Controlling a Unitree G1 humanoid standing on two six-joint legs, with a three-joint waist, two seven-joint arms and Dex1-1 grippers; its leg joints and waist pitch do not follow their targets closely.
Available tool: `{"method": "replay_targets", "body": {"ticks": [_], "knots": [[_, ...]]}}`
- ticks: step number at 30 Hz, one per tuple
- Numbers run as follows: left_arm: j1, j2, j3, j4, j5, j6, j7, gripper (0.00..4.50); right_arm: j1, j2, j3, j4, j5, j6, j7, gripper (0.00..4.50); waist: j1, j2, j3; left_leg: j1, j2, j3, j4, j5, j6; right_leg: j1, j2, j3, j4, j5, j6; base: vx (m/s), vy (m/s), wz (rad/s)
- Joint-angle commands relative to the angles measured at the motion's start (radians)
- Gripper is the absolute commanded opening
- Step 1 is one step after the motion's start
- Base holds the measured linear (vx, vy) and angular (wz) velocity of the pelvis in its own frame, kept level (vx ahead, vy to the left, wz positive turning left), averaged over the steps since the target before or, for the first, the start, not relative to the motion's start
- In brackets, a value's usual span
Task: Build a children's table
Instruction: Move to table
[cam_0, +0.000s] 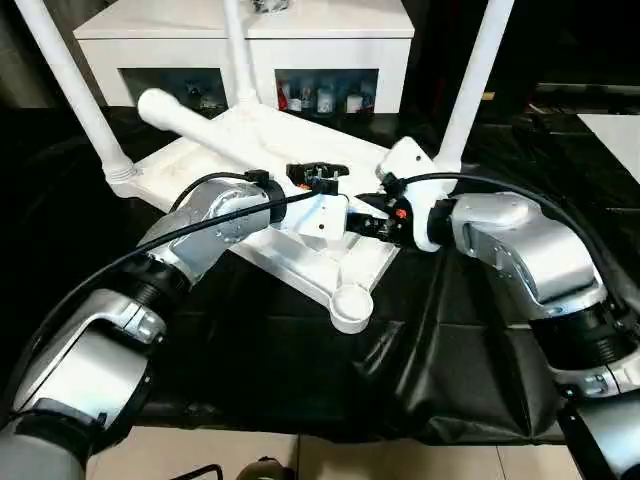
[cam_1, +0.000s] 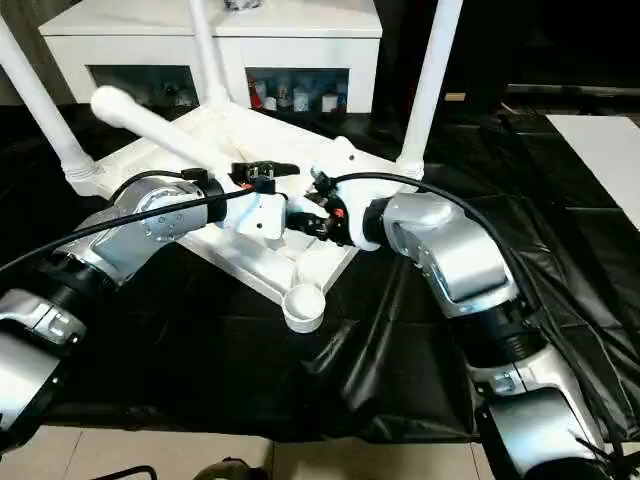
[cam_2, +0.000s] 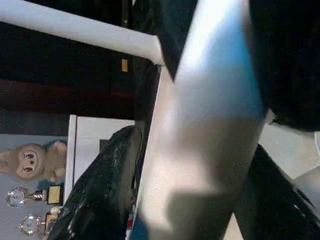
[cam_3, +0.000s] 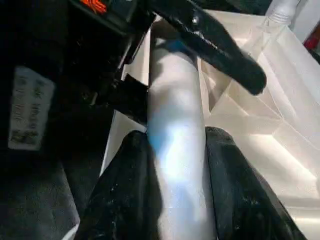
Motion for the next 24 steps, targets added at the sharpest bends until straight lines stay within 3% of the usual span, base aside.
{"method": "replay_targets", "body": {"ticks": [1, 9, 16, 18, 21, 24], "knots": [[-0.018, 0.000, -0.005, 0.020, 0.006, -0.018, 0.004, 2.48, -0.024, 0.002, 0.002, -0.023, -0.009, 0.008, -0.007, 1.21, 0.004, 0.008, -0.095, 0.031, 0.100, -0.050, -0.072, -0.123, -0.010, 0.055, -0.113, 0.055, -0.050, 0.143, -0.267, 0.000, 0.000, 0.00], [-0.022, -0.008, 0.018, 0.039, -0.023, -0.066, 0.001, 1.81, -0.032, -0.008, 0.007, -0.015, -0.025, 0.004, -0.014, 1.21, 0.010, 0.009, -0.096, 0.032, 0.101, -0.049, -0.071, -0.116, -0.004, 0.053, -0.114, 0.055, -0.050, 0.134, -0.263, 0.000, 0.000, 0.00], [-0.024, -0.005, 0.028, 0.049, -0.044, -0.086, -0.022, 1.65, -0.041, -0.013, -0.005, 0.006, -0.038, -0.031, -0.026, 1.21, 0.015, 0.012, -0.097, 0.032, 0.102, -0.049, -0.071, -0.116, -0.007, 0.052, -0.113, 0.055, -0.050, 0.136, -0.258, 0.000, 0.000, 0.00], [-0.026, -0.004, 0.028, 0.053, -0.044, -0.088, -0.024, 1.63, -0.046, -0.008, -0.016, 0.014, -0.036, -0.042, -0.031, 1.77, 0.017, 0.013, -0.097, 0.033, 0.103, -0.049, -0.071, -0.121, -0.012, 0.051, -0.114, 0.055, -0.050, 0.136, -0.257, 0.000, 0.000, 0.00], [-0.033, 0.000, 0.028, 0.061, -0.037, -0.095, -0.020, 1.60, -0.059, -0.003, -0.047, 0.027, -0.025, -0.055, -0.038, 2.00, 0.019, 0.011, -0.098, 0.033, 0.101, -0.048, -0.071, -0.125, -0.019, 0.051, -0.114, 0.055, -0.048, 0.139, -0.262, 0.000, 0.000, 0.00], [-0.055, 0.009, 0.044, 0.075, -0.040, -0.107, -0.012, 1.53, -0.117, -0.012, -0.150, 0.077, -0.004, -0.122, -0.078, 2.33, 0.019, 0.012, -0.100, 0.034, 0.099, -0.047, -0.068, -0.125, -0.017, 0.050, -0.115, 0.055, -0.049, 0.136, -0.266, 0.000, 0.000, 0.00]]}}
